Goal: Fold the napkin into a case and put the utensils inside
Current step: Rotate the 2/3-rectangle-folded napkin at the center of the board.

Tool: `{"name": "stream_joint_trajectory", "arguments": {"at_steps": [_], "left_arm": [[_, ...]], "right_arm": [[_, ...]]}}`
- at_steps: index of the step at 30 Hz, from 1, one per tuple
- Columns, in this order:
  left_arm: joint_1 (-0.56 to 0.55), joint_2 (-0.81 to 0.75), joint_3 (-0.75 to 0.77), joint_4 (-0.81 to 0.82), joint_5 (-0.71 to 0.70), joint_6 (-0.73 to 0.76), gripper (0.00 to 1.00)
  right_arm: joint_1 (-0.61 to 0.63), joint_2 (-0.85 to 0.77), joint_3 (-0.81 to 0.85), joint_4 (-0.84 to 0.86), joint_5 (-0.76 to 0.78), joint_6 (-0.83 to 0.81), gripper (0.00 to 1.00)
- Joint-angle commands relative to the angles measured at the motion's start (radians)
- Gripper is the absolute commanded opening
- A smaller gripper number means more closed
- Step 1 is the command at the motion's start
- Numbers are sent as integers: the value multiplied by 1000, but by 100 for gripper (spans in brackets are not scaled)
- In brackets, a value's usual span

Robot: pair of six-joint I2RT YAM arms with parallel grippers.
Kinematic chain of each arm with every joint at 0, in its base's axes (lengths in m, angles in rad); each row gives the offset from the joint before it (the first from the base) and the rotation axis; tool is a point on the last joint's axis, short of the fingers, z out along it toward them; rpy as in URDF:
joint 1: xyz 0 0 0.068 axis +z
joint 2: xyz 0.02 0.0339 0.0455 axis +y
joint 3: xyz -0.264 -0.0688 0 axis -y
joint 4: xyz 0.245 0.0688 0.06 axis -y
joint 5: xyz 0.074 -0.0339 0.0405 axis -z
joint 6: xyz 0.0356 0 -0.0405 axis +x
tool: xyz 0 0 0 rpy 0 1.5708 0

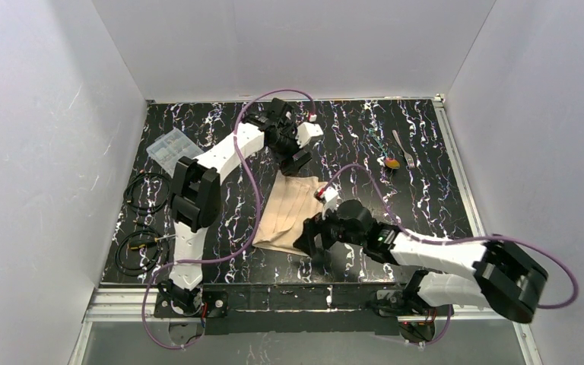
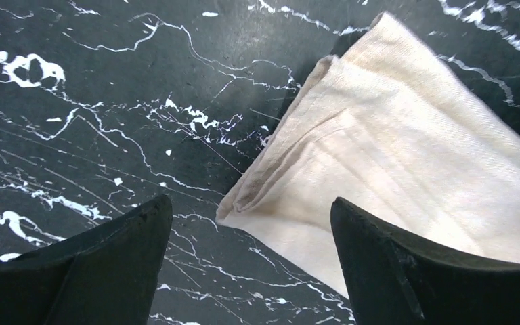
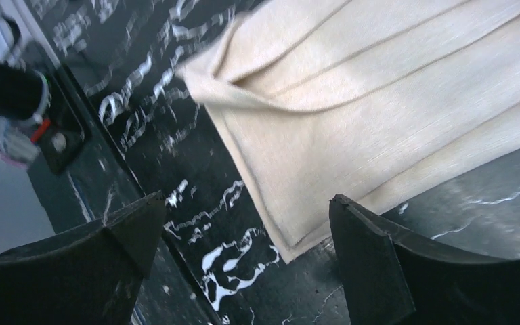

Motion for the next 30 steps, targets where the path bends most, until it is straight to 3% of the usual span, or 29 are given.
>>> {"name": "stream_joint_trajectory", "arguments": {"at_steps": [1,3,5,10,12,16,19,24,30], "left_arm": [[4,-109,86,-146,68,-64,87],[5,-132,107,-181,71,-75,90],[6,-150,109,-214,85,-75,92],[47,-174,82,-280,52,-197,94],[93,-202,17,-274,86,-264,98],[155,-298,-147,-213,70,-365,98],[171,-426,-307,-109,97,-391,99],[178,-568,-431,-118,183,-290,98],[159,-672,-551,-172,229,-113,96]], "right_arm": [[-24,-164,95,-182,244,72,99],[-72,-196,107,-270,304,144,99],[-136,-200,86,-212,211,97,99],[-162,-128,208,-260,270,-9,98],[-170,-62,269,-258,249,-34,97],[-178,130,422,-271,209,-39,83],[-192,284,550,-263,191,-28,77],[-262,561,772,-264,22,41,62],[-264,786,1035,-390,-22,40,66]]}}
